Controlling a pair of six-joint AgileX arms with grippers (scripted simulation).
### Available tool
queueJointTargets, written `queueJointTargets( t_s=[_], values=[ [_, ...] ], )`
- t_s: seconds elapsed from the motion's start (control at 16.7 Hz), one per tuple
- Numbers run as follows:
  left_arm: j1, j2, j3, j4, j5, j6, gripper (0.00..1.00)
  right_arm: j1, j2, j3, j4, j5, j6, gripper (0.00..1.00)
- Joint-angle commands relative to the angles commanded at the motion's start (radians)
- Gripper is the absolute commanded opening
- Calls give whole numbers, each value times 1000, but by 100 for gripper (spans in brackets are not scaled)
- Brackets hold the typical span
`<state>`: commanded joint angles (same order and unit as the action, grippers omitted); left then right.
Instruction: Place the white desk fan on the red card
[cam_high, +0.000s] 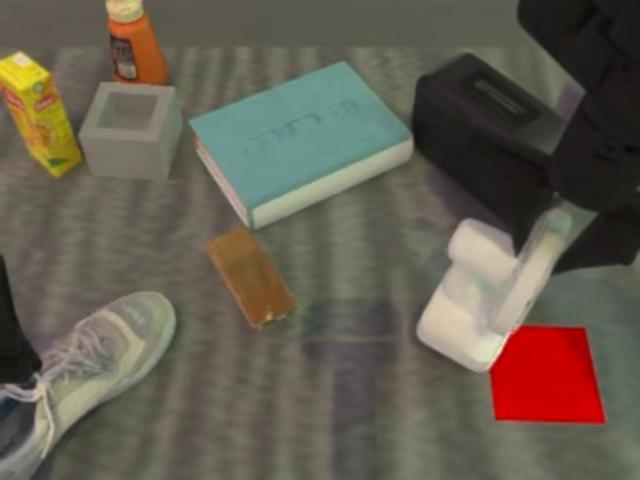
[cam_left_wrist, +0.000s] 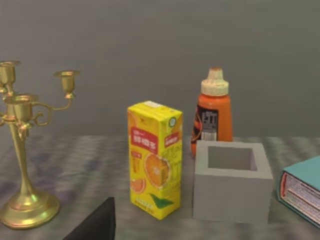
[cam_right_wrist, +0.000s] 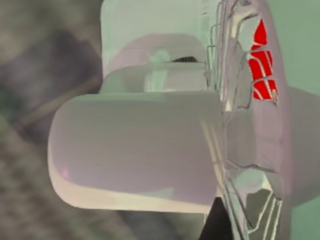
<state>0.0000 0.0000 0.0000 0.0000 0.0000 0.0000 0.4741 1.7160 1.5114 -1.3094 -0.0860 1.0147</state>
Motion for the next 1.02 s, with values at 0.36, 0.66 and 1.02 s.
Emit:
queueJointTargets(
  t_s=[0.36,0.66,1.02],
  values=[
    [0,0,0,0,0,0,100,36,-60,-65,-39,49,668,0],
    [0,0,0,0,0,0,100,41,-102,-101,-56,76,995,0],
    [0,0,0,0,0,0,100,39,-115,-109,-58,83,1067,0]
  ],
)
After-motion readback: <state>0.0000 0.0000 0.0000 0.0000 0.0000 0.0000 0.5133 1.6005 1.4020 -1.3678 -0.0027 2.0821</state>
